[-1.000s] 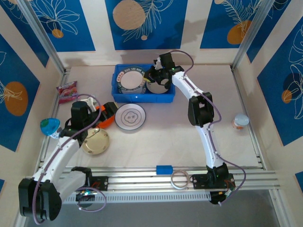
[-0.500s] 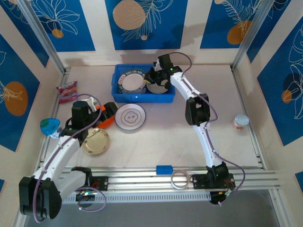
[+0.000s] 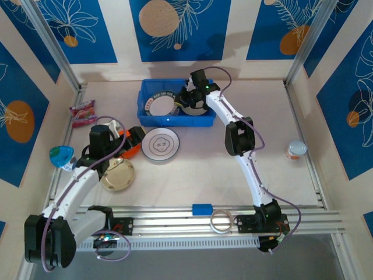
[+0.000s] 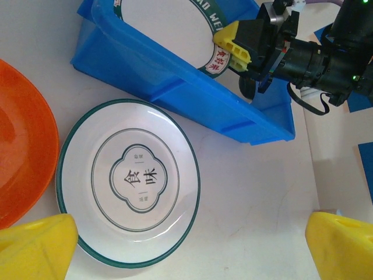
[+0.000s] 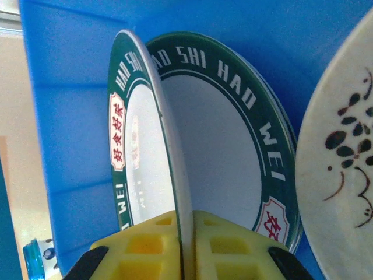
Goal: Place the plates into the plastic bin on the countertop
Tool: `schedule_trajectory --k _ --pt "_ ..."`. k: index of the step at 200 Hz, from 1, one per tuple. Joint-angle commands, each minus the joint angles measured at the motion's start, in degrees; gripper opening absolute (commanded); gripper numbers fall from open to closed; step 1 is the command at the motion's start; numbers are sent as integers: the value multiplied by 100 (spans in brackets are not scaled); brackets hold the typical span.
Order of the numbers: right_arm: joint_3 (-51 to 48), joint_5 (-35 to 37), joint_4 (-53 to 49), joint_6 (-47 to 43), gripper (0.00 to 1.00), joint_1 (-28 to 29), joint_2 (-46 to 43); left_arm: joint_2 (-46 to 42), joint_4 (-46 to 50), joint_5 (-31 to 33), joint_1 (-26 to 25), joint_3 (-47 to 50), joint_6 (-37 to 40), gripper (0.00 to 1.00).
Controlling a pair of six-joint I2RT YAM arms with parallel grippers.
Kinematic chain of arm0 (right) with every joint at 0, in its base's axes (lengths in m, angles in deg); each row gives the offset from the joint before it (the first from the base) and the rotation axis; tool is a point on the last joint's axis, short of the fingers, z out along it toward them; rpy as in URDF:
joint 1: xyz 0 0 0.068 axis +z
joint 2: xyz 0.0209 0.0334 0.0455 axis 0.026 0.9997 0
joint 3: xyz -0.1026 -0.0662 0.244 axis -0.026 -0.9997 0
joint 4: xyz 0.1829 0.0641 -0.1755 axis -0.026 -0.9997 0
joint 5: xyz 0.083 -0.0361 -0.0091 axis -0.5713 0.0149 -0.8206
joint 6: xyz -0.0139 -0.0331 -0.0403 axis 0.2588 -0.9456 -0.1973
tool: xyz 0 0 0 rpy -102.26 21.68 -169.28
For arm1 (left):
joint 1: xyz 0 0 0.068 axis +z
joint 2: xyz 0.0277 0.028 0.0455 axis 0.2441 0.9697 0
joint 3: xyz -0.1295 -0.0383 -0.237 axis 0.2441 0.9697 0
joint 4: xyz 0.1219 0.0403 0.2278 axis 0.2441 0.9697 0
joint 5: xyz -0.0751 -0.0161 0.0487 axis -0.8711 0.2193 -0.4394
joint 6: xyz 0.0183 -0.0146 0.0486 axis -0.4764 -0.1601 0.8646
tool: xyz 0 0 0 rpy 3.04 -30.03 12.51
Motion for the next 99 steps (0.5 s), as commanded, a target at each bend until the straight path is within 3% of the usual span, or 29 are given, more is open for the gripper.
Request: schedule_trajectory --k 1,49,99 --pt "287 -73 -136 -123 15 16 45 12 -159 -106 69 42 -15 100" --pt "452 148 -431 -364 33 40 -4 47 -223 -109 71 49 -48 100" --pt "530 399 -807 -614 38 22 -178 43 -347 -54 65 131 -101 100"
